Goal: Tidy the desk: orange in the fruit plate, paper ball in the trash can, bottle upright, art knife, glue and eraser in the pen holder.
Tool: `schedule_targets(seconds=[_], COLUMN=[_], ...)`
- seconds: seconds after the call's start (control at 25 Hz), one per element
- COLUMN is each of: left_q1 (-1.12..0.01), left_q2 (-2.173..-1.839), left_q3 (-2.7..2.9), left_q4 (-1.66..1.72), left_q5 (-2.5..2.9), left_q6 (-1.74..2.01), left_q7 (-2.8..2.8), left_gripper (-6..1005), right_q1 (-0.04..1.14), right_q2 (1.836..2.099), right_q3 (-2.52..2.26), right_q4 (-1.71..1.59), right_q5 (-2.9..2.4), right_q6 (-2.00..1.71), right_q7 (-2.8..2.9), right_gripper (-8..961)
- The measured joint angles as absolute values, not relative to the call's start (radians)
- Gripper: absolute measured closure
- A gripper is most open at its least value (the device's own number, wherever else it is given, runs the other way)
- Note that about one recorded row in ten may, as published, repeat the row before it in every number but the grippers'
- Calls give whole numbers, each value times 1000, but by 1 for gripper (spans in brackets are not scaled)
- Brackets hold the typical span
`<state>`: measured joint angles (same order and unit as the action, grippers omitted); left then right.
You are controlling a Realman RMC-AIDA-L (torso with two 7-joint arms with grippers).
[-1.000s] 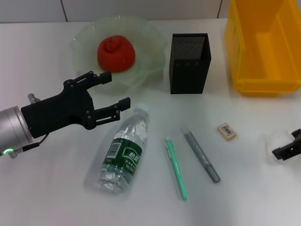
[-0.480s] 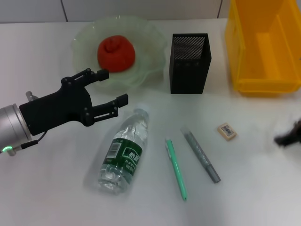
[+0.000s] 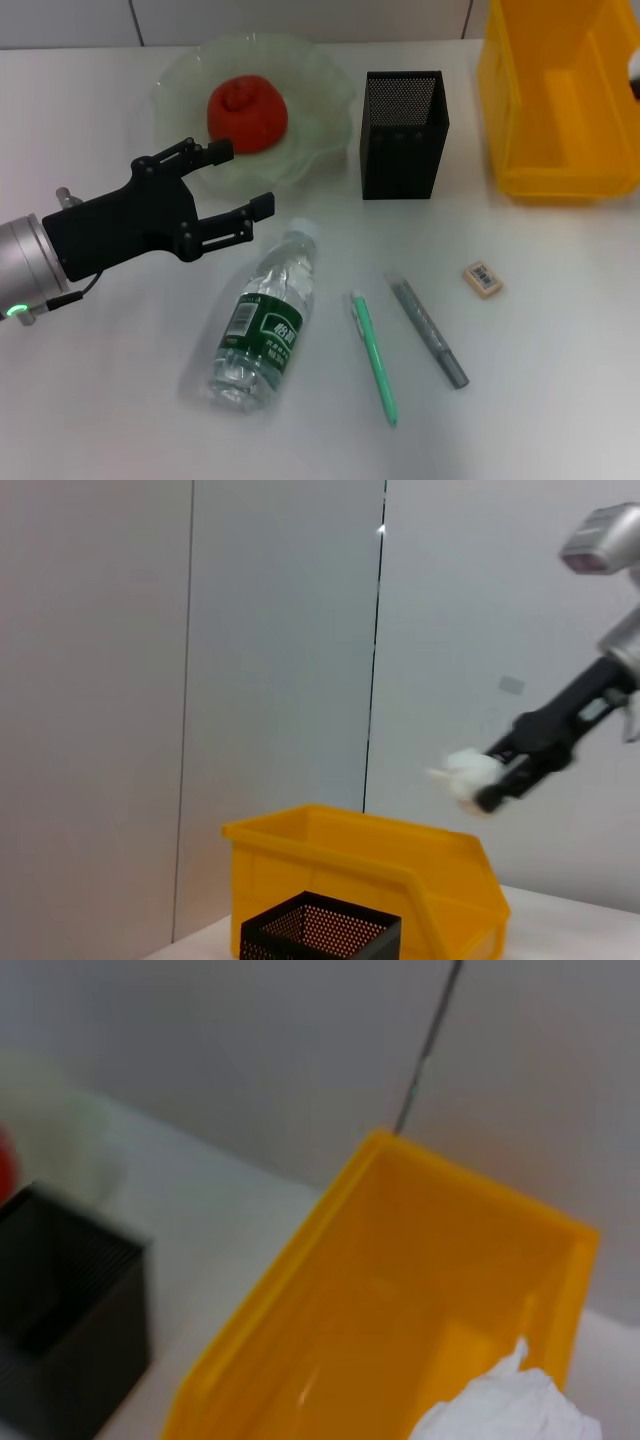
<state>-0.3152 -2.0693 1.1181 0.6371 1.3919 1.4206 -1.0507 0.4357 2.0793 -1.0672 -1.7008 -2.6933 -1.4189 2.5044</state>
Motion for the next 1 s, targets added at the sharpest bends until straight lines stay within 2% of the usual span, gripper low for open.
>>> schedule_targets(seconds=[0.2,0.4,0.68,0.72,0.8,0.88,0.96,1.0], left_q1=[-307,-308,-296,-290,-262,-186,-163,-72], left_q2=[-2070,-2068,-2073,-2074,-2077,-2074,-2074,-2071], left_q3=[1119,1124,1124,1125,1148,1249,1280,1425], left_q4=[640,646,694,719,812,1010,1073,1318], left_q5=[1391,1391,1390,1389,1393,1442,1462,1602], left_q6=[1435,1466,1504,1500,1464,1338,1294,1092], left_q7=[-1051,-1063,-1083,-1111,-1228,-1406,-1452,-1637], left_gripper=[164,165,167,167,167,168,168,168], right_q1=[480,505,486,468,417,329,227,173], right_q2=[2078,2078,2081,2083,2084,2085,2085,2086], right_q3=[-1066,-1066,-1070,-1072,-1076,-1079,-1079,-1079], right_q4=[-1450,-1371,-1426,-1457,-1526,-1593,-1617,-1607], right_q5=[-2678,-2643,-2608,-2583,-2506,-2346,-2131,-2029], right_q6=[-1166,-1106,-1115,-1129,-1152,-1167,-1169,-1171], right_q7=[2443,2404,2399,2397,2379,2306,2160,2071], right_gripper=[385,382,148,113,113,113,113,113])
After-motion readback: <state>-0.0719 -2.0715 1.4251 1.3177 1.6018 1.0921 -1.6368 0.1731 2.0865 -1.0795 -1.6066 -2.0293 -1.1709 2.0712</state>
